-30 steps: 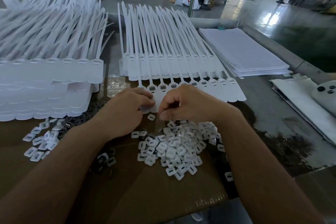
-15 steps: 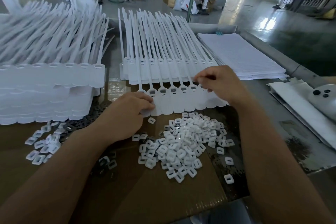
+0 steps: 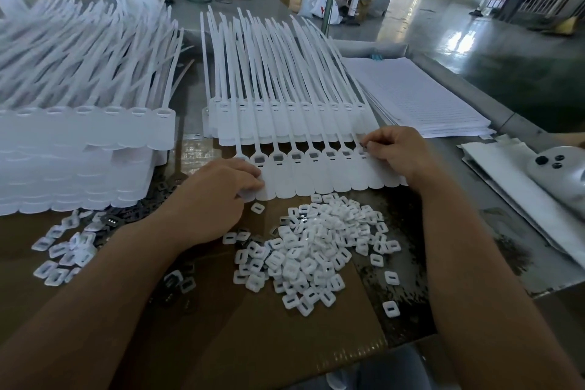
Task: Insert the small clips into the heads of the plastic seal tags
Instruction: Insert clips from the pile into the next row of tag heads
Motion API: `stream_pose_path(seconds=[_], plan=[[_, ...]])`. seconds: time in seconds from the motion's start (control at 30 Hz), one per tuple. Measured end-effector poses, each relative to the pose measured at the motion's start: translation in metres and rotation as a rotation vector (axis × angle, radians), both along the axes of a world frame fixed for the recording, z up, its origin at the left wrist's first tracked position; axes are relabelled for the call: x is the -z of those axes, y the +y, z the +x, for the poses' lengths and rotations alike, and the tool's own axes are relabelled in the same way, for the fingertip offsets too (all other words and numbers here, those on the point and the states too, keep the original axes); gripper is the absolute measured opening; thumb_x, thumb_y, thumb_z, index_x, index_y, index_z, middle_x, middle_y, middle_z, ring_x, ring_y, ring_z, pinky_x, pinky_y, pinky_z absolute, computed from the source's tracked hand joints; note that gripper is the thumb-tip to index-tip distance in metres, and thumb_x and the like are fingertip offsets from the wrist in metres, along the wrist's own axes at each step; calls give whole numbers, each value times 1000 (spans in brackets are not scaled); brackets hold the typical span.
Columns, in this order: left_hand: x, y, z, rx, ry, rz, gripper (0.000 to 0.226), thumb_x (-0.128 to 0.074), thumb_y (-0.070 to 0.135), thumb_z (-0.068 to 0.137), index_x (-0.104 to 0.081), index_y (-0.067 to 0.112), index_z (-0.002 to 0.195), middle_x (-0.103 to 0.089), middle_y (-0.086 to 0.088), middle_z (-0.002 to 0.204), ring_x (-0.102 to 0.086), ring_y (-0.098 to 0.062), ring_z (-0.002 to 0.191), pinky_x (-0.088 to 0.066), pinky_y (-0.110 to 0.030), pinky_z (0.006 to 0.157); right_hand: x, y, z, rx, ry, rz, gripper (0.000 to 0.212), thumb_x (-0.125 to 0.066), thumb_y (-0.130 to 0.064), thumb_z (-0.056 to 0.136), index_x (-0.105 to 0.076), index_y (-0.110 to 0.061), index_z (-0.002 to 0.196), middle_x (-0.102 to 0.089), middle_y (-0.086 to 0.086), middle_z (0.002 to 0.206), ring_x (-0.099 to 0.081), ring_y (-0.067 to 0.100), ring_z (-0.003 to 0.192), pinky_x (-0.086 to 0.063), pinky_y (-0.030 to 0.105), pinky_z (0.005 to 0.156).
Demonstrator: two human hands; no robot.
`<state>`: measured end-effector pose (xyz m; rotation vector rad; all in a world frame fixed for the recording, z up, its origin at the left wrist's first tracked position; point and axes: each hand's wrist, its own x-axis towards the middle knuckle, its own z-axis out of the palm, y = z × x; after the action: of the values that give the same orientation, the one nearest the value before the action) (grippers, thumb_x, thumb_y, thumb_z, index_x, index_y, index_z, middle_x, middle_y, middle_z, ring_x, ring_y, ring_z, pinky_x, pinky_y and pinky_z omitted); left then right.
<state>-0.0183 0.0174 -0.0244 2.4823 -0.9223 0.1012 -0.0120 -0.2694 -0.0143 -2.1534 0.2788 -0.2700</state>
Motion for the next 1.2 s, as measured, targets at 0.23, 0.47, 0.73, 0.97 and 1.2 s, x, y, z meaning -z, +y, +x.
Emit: stream_pose_path(seconds=[0.23, 0.47, 0.73, 0.97, 1.2], plan=[[3, -2, 1, 6, -10, -21, 44, -44, -5, 84, -58, 14, 122, -50, 9, 133, -34, 1, 122, -9, 3, 87, 2, 2, 0, -45, 22, -104, 22, -60, -5, 86, -63, -22, 73, -61, -10, 79, -54, -1, 74, -39, 14, 69], [2, -2, 0, 2, 2, -12, 45, -44, -5, 84, -57, 14, 123, -49, 9, 134, -32, -1, 126, -10, -5, 97, 4, 3, 2, -20, 43, -105, 19, -60, -9, 87, -63, -23, 76, -61, -11, 79, -57, 9, 83, -42, 23, 80], [1, -2, 0, 3, -2, -20, 43, -44, -4, 85, -58, 14, 122, -50, 9, 133, -33, -1, 125, -8, 0, 91, 2, 6, 2, 2, 63, -87, 11, -61, -8, 87, -65, -17, 82, -63, -5, 86, -56, 6, 81, -40, 17, 73], [2, -2, 0, 2, 2, -13, 44, -44, -5, 84, -58, 14, 122, -49, 9, 133, -31, -1, 126, -12, -10, 99, 5, 7, 5, 91, 31, -86, 11, -70, -6, 78, -66, -16, 82, -60, -10, 73, -57, 9, 78, -46, 27, 84], [2, -1, 0, 1, 8, -12, 44, -45, -6, 83, -59, 12, 121, -50, 8, 133, -32, -4, 127, -14, -12, 101, 5, 9, 5, 151, -38, -107, 10, -67, -11, 81, -64, -20, 78, -61, -12, 73, -61, 5, 77, -47, 19, 73]])
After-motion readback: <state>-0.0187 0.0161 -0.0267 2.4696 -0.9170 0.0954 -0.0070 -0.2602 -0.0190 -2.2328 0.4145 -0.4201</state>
